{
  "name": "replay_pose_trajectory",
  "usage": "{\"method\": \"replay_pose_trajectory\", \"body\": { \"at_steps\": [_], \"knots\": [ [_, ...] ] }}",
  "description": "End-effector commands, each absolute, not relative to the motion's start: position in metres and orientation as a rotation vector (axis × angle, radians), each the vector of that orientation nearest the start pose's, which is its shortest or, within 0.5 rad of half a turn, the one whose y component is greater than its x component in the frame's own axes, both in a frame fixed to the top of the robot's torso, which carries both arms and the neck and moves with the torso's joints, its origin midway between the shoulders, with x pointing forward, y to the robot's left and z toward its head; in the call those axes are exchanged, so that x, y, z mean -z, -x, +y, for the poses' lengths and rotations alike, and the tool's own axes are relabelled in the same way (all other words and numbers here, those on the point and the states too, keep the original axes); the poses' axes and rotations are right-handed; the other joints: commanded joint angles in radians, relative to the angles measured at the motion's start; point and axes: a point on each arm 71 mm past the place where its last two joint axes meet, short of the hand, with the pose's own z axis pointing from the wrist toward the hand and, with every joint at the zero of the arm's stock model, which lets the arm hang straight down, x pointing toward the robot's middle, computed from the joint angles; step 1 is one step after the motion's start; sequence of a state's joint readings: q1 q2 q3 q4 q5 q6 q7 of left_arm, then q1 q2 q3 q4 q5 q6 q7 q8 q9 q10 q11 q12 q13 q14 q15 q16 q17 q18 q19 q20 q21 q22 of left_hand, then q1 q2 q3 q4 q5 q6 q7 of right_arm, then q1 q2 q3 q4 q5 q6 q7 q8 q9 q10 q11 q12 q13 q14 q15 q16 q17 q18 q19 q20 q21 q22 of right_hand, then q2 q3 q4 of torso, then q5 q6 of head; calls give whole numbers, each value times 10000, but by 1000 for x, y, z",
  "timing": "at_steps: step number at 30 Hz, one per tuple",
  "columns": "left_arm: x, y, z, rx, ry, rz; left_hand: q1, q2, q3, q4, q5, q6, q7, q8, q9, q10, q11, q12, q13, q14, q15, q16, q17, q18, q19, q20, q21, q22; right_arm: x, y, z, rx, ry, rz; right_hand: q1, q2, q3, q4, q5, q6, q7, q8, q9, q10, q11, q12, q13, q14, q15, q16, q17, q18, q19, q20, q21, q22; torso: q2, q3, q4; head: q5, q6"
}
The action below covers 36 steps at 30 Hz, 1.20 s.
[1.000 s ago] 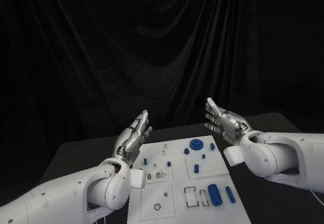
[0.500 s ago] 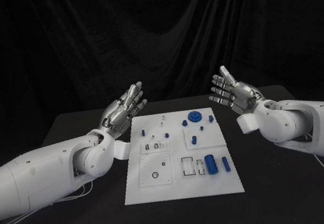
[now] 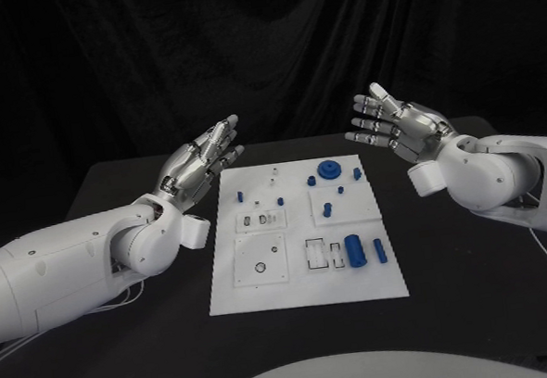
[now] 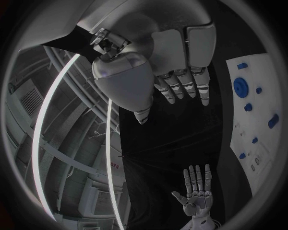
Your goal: Assemble the parts on the task board
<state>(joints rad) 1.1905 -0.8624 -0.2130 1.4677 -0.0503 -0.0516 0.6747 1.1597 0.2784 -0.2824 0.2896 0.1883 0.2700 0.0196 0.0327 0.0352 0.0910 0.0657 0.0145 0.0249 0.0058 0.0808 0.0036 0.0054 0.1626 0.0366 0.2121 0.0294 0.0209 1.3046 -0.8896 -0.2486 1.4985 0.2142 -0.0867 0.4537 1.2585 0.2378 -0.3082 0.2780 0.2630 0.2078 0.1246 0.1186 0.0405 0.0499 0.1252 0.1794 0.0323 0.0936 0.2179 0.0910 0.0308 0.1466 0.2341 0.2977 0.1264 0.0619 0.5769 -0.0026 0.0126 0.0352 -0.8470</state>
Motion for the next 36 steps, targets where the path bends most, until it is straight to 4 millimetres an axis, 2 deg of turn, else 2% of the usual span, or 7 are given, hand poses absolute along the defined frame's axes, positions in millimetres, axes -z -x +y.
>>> {"method": "replay_pose_trajectory", "body": {
  "at_steps": [1,4,7,10,17,24,36],
  "knots": [
    [207,-459,232,18806,7432,12039,96,12,-65,16,86,105,8,51,14,88,-31,67,18,80,2,36,15,202,50,31,53,17,192,-483,-237,-16781,-11612,15067,793,-111,199,-283,688,422,74,267,61,183,272,674,89,729,123,585,158,-266,1758,-49,820,329,119,-38,111,-31,-116],
    [207,-459,236,18664,7377,11978,168,13,-76,15,164,254,69,71,28,187,-44,81,45,120,-21,50,30,202,83,31,81,28,184,-487,-238,-16421,-11089,15111,1867,-284,457,-853,1789,1175,87,674,183,742,586,1876,246,2763,162,2040,542,-94,3917,-134,1814,690,189,-47,118,-14,-131],
    [206,-458,241,18521,7358,11932,208,15,-78,13,209,321,95,79,34,224,-34,84,55,134,-27,53,34,201,96,34,93,33,172,-492,-239,-15936,-10151,15264,2474,-366,611,-1290,1961,1848,296,977,263,1663,822,3228,379,4485,113,2941,753,-19,4933,-104,2273,819,243,-61,128,-3,-118],
    [206,-457,245,18396,7359,11893,247,22,-78,15,236,401,144,89,41,250,-48,85,63,141,-44,53,36,199,103,37,100,34,154,-498,-238,-15198,-8676,15660,2993,-428,768,-1713,2110,2898,526,1421,384,2455,742,4022,376,5616,-199,3304,792,211,5801,-209,2687,938,305,-74,157,-1,-130],
    [203,-453,254,18205,7391,11804,296,36,-76,17,298,535,202,107,54,307,-46,92,79,164,-55,59,43,199,116,42,114,39,117,-511,-228,-12542,-4115,17039,3605,-620,931,-2347,2022,4196,444,1756,440,3509,608,4421,324,7765,-952,3863,963,385,7462,-830,3592,1302,510,-59,171,113,-139],
    [193,-448,262,18094,6956,11688,400,53,-65,18,510,620,230,102,53,329,57,88,86,163,-8,52,40,192,109,83,116,33,92,-514,-217,-8338,1121,17423,3533,-863,1347,-2016,-341,5212,104,1486,296,4673,202,3903,290,9587,-1467,3535,878,356,8617,-1347,4133,1607,861,-69,279,170,-186],
    [168,-438,262,18410,6325,11166,394,78,-73,32,587,691,243,91,51,305,-16,77,68,41,-76,1,-13,213,33,-138,71,0,81,-509,-207,-4893,5205,15661,3321,-1666,2275,-1406,-585,6071,-507,615,335,6427,-178,2616,302,11932,-2112,3957,1718,349,10236,-1930,5148,2365,1591,-292,595,-42,-103]
  ]
}}
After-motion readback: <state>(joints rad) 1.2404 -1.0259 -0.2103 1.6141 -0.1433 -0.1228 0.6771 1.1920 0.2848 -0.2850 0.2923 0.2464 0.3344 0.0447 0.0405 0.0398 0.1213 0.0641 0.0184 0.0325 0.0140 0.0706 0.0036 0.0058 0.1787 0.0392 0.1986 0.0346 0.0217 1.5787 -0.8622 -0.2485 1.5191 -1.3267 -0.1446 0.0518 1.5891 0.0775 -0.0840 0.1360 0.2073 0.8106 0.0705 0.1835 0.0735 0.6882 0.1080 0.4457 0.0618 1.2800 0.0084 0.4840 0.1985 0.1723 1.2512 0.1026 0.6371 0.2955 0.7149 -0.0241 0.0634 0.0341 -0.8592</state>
